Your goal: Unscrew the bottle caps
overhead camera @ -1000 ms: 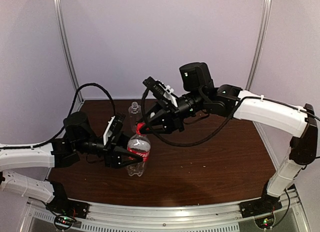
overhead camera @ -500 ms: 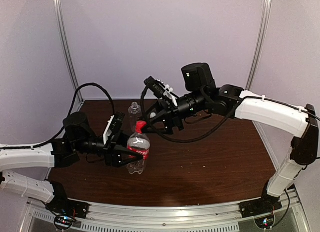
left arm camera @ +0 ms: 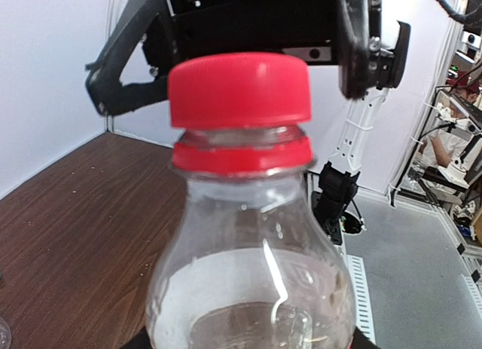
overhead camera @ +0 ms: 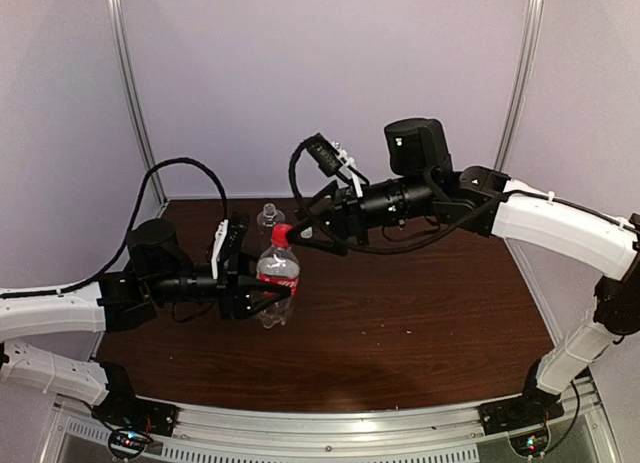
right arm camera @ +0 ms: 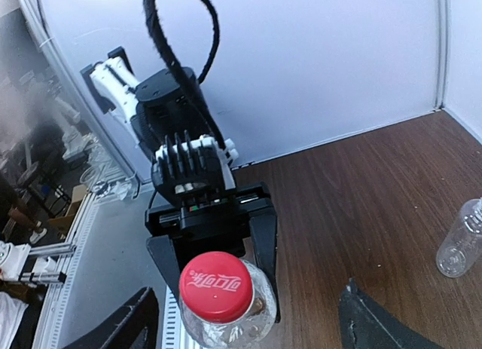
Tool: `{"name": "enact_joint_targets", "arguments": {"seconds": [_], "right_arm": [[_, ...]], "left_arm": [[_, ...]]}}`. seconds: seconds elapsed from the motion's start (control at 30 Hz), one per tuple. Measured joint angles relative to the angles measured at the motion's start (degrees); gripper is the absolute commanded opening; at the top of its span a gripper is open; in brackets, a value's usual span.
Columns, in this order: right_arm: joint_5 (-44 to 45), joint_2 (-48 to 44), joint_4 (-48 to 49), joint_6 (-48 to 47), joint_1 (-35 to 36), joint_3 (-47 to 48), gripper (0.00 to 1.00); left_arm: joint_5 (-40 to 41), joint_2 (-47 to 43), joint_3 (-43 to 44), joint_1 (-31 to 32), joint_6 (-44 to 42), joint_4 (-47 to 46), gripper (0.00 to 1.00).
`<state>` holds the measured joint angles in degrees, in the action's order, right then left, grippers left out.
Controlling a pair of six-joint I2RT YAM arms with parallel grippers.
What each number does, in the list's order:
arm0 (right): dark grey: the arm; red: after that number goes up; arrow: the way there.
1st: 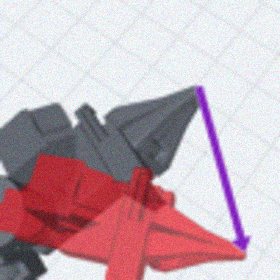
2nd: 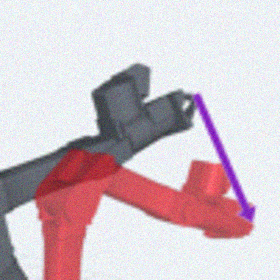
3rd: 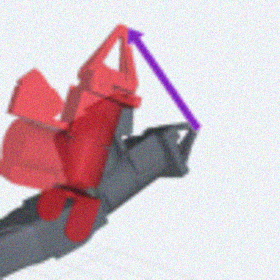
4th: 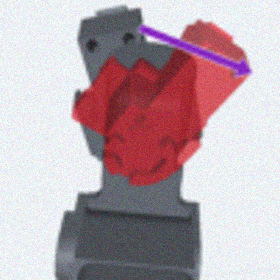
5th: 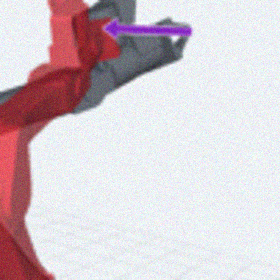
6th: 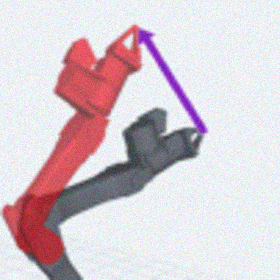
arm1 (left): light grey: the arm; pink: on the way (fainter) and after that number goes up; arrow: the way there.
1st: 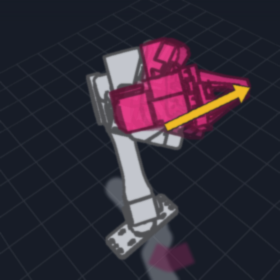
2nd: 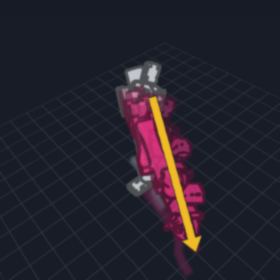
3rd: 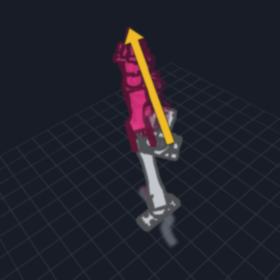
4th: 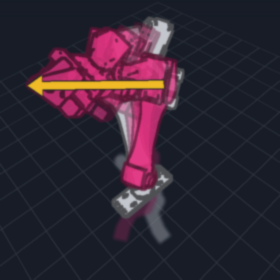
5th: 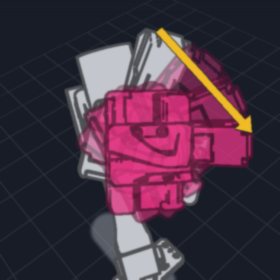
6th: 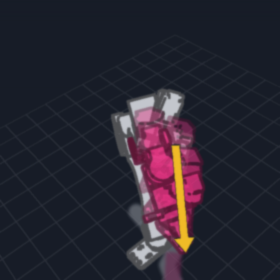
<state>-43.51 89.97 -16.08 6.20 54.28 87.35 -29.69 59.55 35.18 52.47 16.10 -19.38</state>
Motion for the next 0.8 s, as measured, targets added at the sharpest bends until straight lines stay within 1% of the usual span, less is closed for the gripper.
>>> {"name": "enact_joint_targets", "arguments": {"seconds": [0.17,0.3,0.43,0.57,0.63,0.7,0.8], "right_arm": [[9.2,-2.2,0.4,5.6,0.6,0.2,0.84],[15.2,-2.3,-0.3,8.9,1.0,1.2,0.85],[18.4,-1.8,-0.9,11.7,1.3,2.6,0.85],[19.7,-0.5,-1.3,13.5,2.0,4.1,0.84],[19.8,0.4,-1.4,13.9,2.4,4.6,0.82],[19.8,1.4,-1.6,14.4,2.9,5.0,0.78],[19.8,2.7,-2.1,15.0,3.3,5.2,0.69]], "left_arm": [[4.2,0.4,0.7,0.0,-0.1,1.0,0.3],[6.1,1.2,1.0,0.0,-0.1,1.0,0.3],[7.5,2.1,1.3,0.0,-0.1,1.0,0.3],[9.2,2.3,1.7,0.0,-0.1,1.2,0.3],[9.9,2.4,1.9,0.0,-0.1,1.3,0.3],[10.5,2.4,2.0,0.0,-0.1,1.5,0.31],[11.4,2.4,2.0,0.0,-0.1,1.7,0.3]]}}
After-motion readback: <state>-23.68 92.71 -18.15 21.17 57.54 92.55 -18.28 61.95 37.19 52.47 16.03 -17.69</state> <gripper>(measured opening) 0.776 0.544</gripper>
